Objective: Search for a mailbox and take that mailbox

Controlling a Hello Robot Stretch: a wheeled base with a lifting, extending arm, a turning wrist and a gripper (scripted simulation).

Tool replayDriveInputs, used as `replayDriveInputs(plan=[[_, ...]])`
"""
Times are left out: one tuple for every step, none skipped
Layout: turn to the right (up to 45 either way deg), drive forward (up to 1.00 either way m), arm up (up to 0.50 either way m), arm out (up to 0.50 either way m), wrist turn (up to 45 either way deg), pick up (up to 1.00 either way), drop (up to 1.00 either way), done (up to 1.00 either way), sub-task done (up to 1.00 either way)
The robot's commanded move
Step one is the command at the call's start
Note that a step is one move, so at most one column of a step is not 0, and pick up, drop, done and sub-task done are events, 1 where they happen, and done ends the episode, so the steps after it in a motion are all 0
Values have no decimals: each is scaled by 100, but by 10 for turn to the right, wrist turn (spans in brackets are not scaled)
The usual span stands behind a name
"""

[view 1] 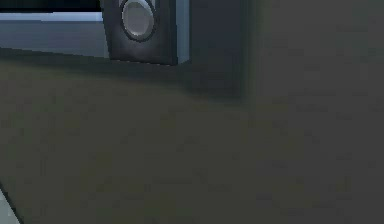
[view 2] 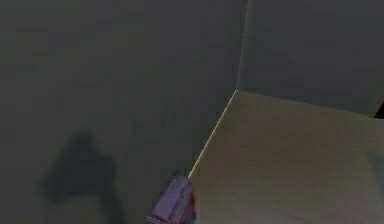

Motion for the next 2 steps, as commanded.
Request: replayDriveInputs(plan=[[0, 0, 0, 0, 450, 0, 0, 0, 0], [0, 0, 0, 0, 450, 0, 0, 0, 0]])
